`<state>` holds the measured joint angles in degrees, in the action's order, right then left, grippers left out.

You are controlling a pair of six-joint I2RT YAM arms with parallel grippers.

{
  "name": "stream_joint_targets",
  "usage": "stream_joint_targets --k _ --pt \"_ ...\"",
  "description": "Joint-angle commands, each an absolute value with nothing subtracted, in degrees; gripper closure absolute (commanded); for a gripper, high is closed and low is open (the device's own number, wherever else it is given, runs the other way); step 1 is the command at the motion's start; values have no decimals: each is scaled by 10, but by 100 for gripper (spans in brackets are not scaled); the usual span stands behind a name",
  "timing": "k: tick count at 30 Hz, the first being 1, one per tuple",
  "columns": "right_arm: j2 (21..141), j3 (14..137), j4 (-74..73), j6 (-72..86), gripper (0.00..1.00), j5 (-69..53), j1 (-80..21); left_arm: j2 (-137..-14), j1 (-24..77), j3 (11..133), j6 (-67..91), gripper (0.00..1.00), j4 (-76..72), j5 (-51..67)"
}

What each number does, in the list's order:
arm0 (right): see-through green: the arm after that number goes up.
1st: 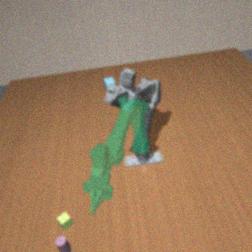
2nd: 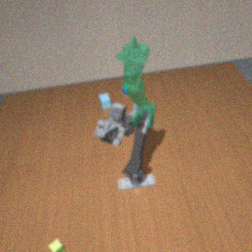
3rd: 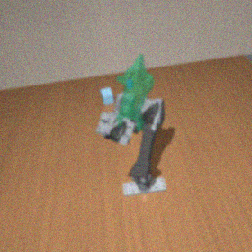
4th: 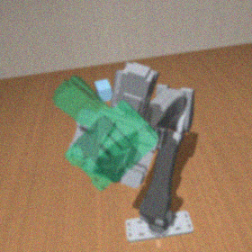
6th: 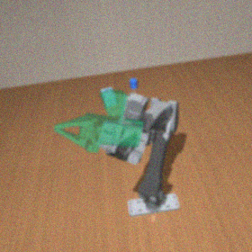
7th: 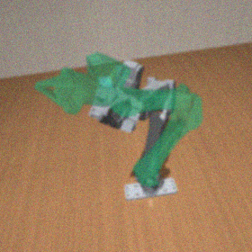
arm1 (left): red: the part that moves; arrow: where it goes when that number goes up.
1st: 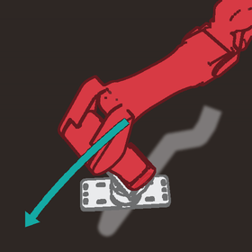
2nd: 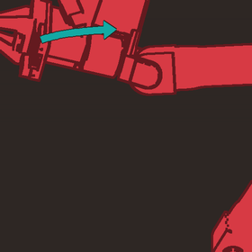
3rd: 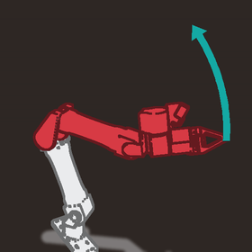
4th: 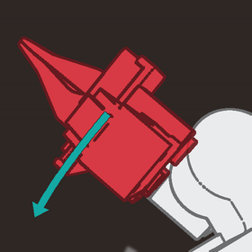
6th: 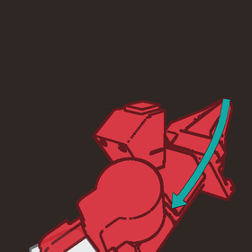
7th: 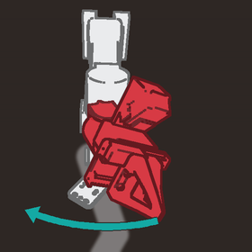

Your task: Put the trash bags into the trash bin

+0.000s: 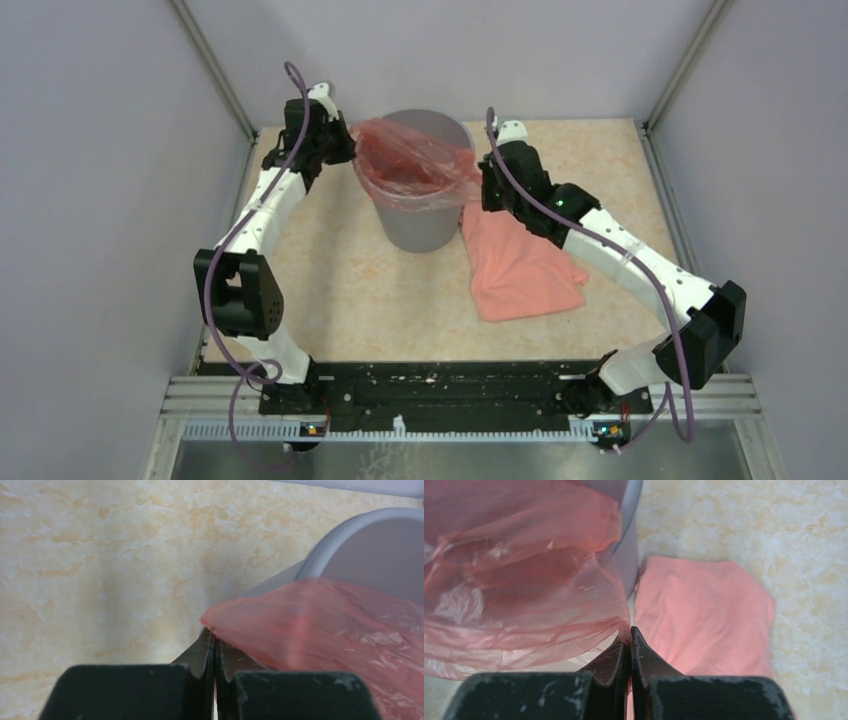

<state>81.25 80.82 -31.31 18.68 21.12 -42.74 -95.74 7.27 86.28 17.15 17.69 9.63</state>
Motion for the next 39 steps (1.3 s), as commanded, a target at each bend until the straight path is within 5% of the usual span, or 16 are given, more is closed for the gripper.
stream_joint_targets --k 1,4,18,21,28,39 --pt "803 795 -231 180 100 182 -400 -978 78 890 160 100 163 104" --pt "806 792 -228 164 93 178 -399 -986 78 901 159 100 162 101" --pt "735 814 -228 53 25 151 -418 -999 78 933 151 99 159 115" --pt "742 849 -239 9 19 159 -439 -1004 78 940 151 99 160 123" --pt "821 973 -288 -89 17 172 -477 -1015 82 954 151 99 159 134" --pt "931 1119 -384 -173 37 166 -488 -1030 85 986 141 99 171 145"
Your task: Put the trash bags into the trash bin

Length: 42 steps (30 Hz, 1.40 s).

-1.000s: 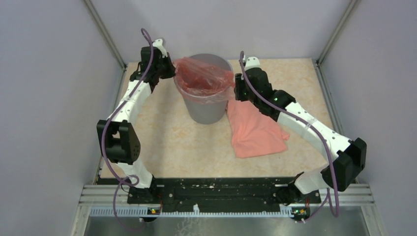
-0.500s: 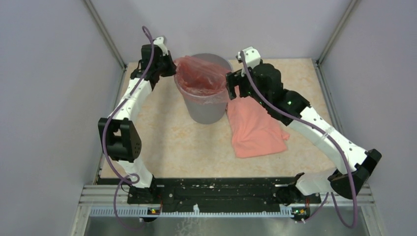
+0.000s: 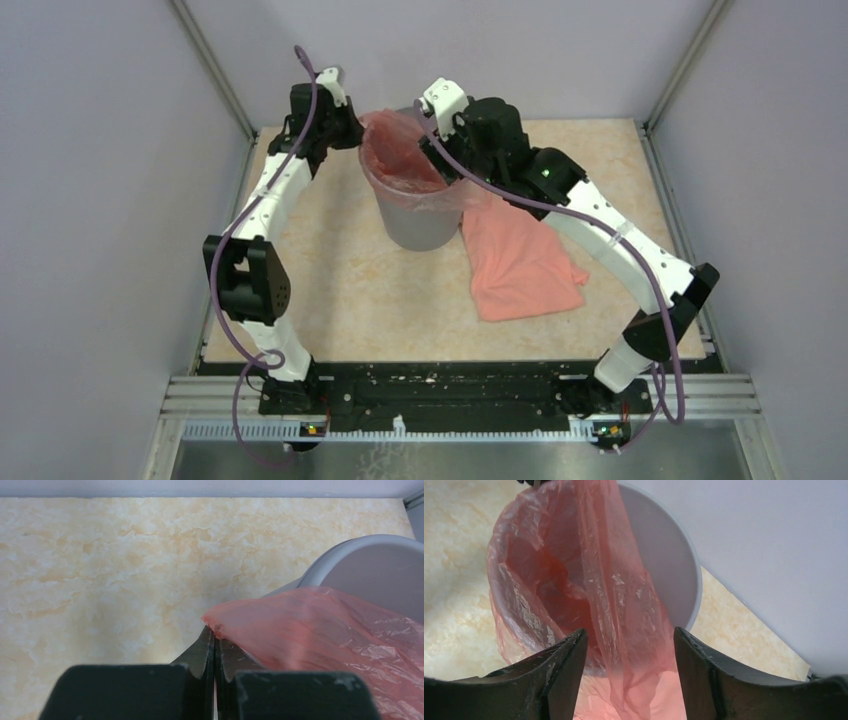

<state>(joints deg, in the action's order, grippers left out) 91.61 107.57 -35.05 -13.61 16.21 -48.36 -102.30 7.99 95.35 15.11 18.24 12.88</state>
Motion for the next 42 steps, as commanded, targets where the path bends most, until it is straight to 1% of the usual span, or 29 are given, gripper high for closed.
stream_joint_targets --k 1,3,5,7,9,10,13,14,21,30,42 --pt "935 1122 -386 -175 37 167 -489 -1031 85 989 140 99 173 145" --pt "936 1123 -378 -175 38 170 -489 -1033 85 992 137 99 177 143" --pt "940 1129 -376 -175 45 178 -489 -1033 85 994 134 99 180 143" --pt "950 1141 -373 -173 57 191 -488 -1034 85 995 132 99 181 143" --pt "961 1155 -372 -171 74 207 -489 -1034 85 995 130 99 181 141" --pt "967 1165 -370 -171 80 212 -488 -1034 85 995 129 99 181 141" --pt "991 1196 -370 -164 97 218 -473 -1036 85 995 127 99 180 141" --pt "1000 1206 -369 -157 100 218 -466 -1036 85 994 127 99 179 140" --pt "1056 1269 -344 -129 100 181 -397 -1044 85 989 126 99 162 141" --pt "1180 1395 -338 -85 100 167 -334 -1061 85 996 121 99 156 141" --pt "1259 1434 -330 -40 100 154 -295 -1088 85 1016 126 99 167 136"
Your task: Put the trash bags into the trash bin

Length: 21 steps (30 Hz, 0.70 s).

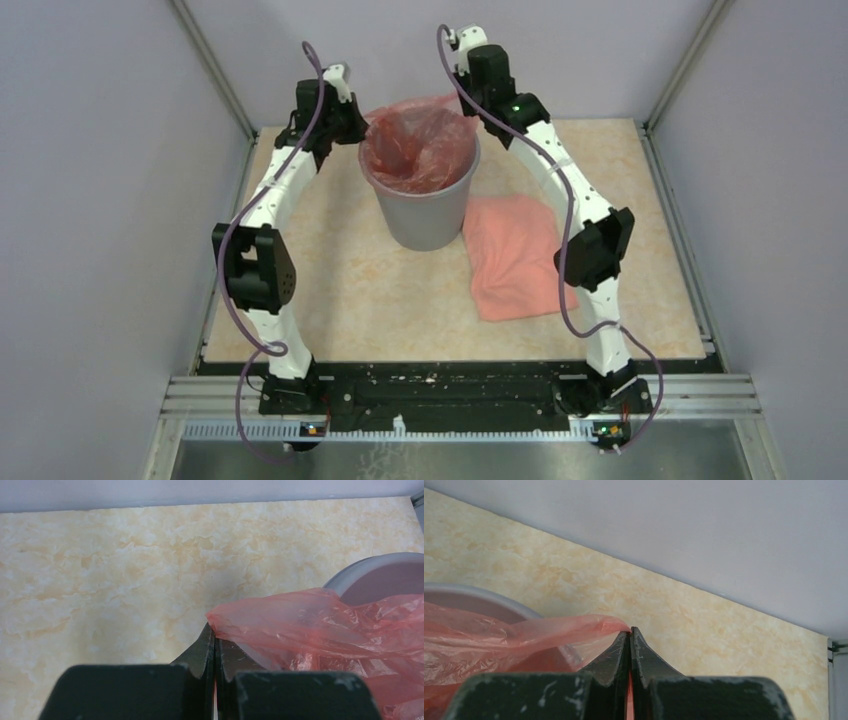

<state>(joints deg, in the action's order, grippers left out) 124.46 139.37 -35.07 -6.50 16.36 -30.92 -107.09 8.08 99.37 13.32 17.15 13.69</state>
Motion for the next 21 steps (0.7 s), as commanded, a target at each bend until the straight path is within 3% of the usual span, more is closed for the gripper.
stream_joint_targets --k 1,21 --pt "1261 1432 -328 -37 100 150 -293 -1088 85 1016 129 99 168 132" --pt "1269 1418 -358 61 100 62 -265 -1079 83 1046 186 100 230 59"
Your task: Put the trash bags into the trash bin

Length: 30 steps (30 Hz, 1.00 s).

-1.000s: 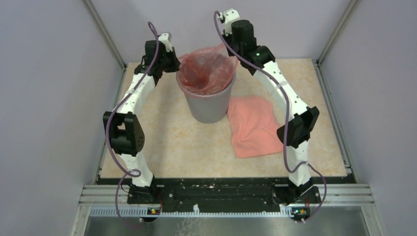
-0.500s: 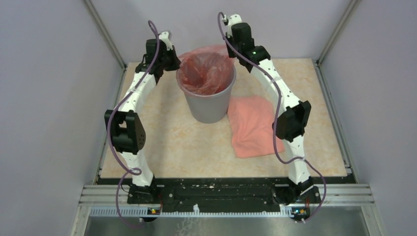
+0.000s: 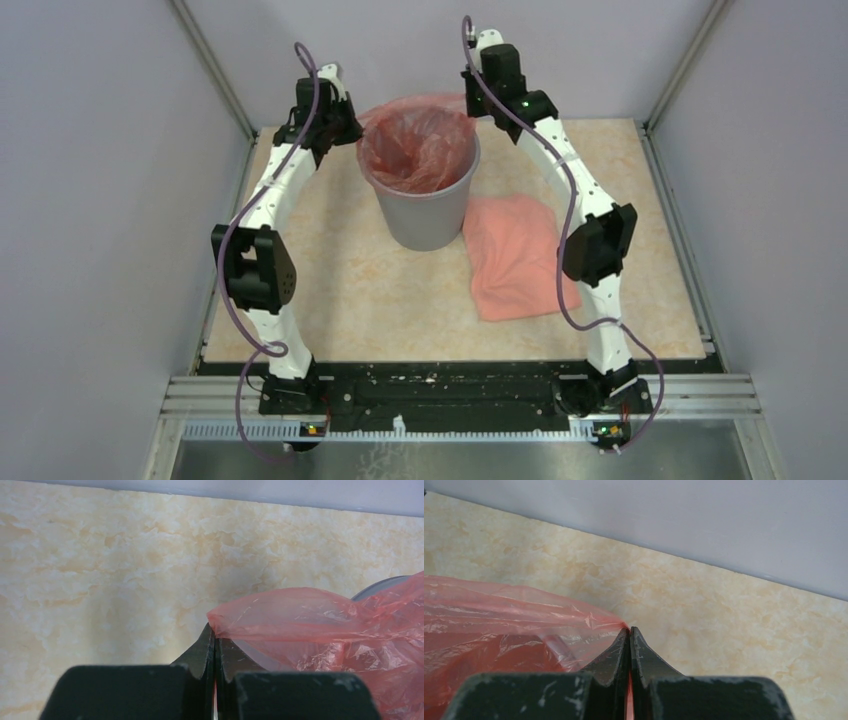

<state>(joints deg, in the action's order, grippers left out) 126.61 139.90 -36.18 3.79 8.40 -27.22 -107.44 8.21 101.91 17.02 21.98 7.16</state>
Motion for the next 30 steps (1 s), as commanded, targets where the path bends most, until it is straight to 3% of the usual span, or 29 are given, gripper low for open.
stream_joint_targets --k 1,19,30 --pt "1271 1419 -358 63 100 58 -263 -1078 83 1047 187 100 233 57" --pt "1292 1407 -363 153 100 -68 -219 -1072 56 1035 222 100 245 80" --pt "1234 1358 -371 172 100 -57 -218 -1028 49 964 238 100 202 143"
